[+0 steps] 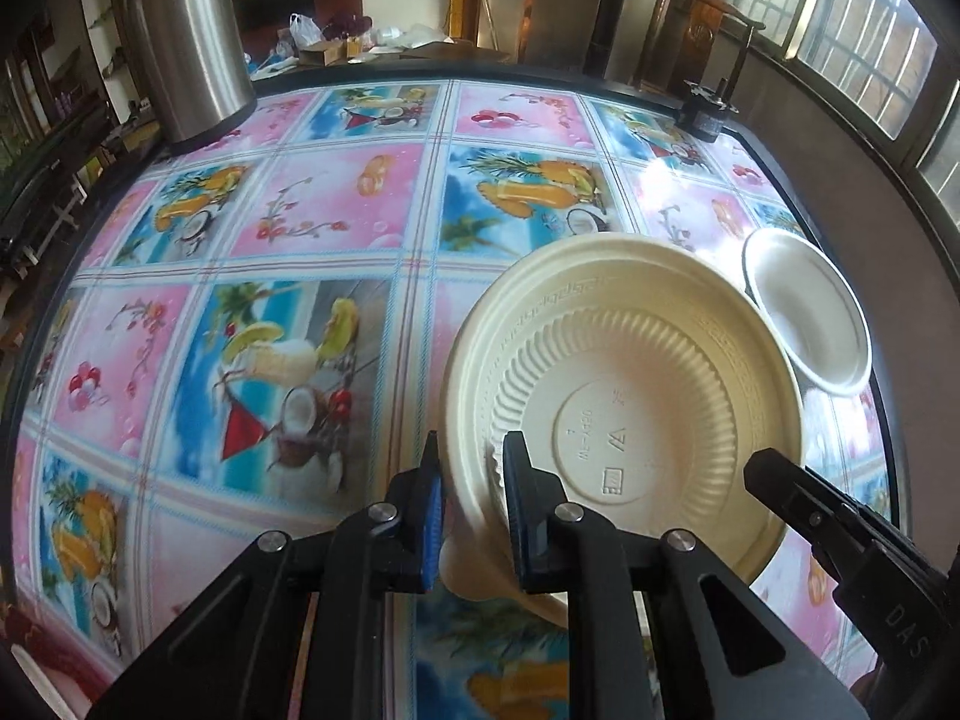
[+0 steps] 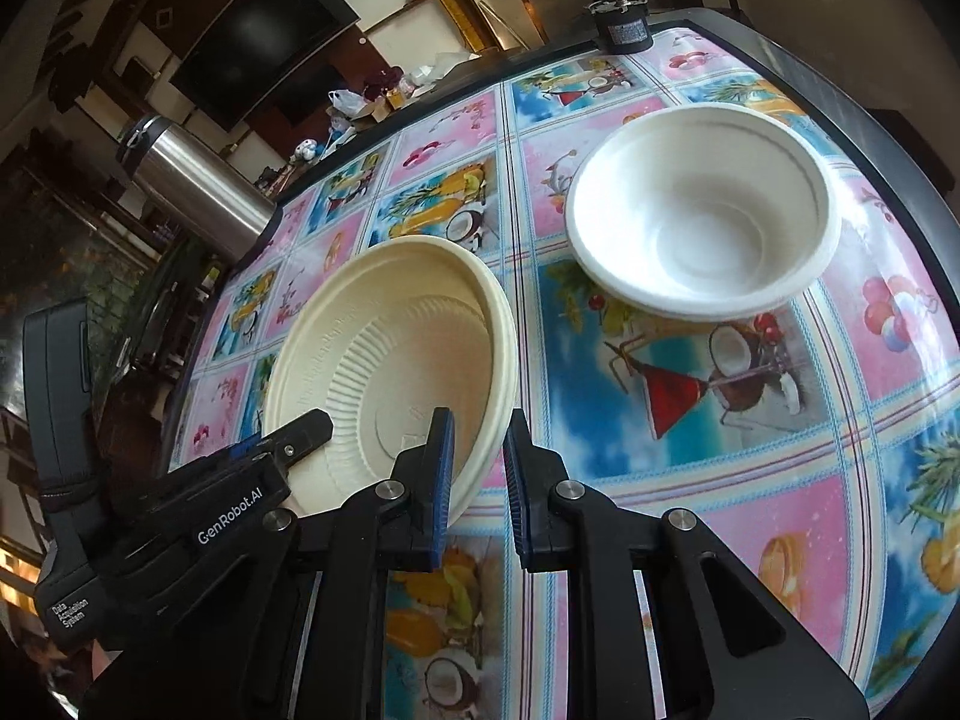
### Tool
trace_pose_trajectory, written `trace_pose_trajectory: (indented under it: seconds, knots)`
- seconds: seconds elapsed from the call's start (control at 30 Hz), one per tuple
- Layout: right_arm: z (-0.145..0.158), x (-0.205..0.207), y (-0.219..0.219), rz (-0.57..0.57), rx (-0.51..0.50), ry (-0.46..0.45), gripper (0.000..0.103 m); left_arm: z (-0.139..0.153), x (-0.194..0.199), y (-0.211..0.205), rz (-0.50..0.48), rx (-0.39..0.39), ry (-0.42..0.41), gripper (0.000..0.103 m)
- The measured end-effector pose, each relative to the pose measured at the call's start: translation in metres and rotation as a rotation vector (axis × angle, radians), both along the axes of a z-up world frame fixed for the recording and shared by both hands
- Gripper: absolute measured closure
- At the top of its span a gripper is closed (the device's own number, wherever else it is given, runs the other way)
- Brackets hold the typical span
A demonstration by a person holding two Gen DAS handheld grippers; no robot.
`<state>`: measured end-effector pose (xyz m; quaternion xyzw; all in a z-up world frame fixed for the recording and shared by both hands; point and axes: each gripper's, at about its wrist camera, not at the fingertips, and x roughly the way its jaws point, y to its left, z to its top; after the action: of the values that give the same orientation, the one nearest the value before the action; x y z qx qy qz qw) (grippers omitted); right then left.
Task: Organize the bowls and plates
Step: 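Carry the second cream bowl over the bowl stack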
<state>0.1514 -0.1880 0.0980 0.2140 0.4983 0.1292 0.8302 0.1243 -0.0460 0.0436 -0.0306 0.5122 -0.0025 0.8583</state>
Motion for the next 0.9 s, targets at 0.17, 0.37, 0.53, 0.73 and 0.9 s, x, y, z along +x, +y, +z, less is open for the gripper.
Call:
trace_pose_trajectory:
  seconds: [0.17, 0.37, 0.53, 0.73, 0.9]
  knots:
    - [-0.005, -0.023, 0.01, 0.012, 0.006, 0.021, 0.087, 0.004, -0.025, 0.009, 0.008, 0.018, -0.01, 0.086]
    - [0.0, -0.053, 0.023, 0.038, 0.01, 0.015, 0.087, 0.008, -0.054, 0.02, 0.015, 0.025, -0.02, 0.086]
    - [0.005, -0.08, 0.036, 0.063, 0.015, 0.006, 0.087, 0.015, -0.085, 0.03, 0.02, 0.044, -0.056, 0.086]
    - [0.006, -0.108, 0.054, 0.099, 0.039, 0.001, 0.087, 0.021, -0.116, 0.05, 0.051, 0.046, -0.081, 0.086]
    - [0.015, -0.128, 0.074, 0.138, 0.031, -0.014, 0.087, 0.024, -0.137, 0.067, 0.078, 0.048, -0.1, 0.086]
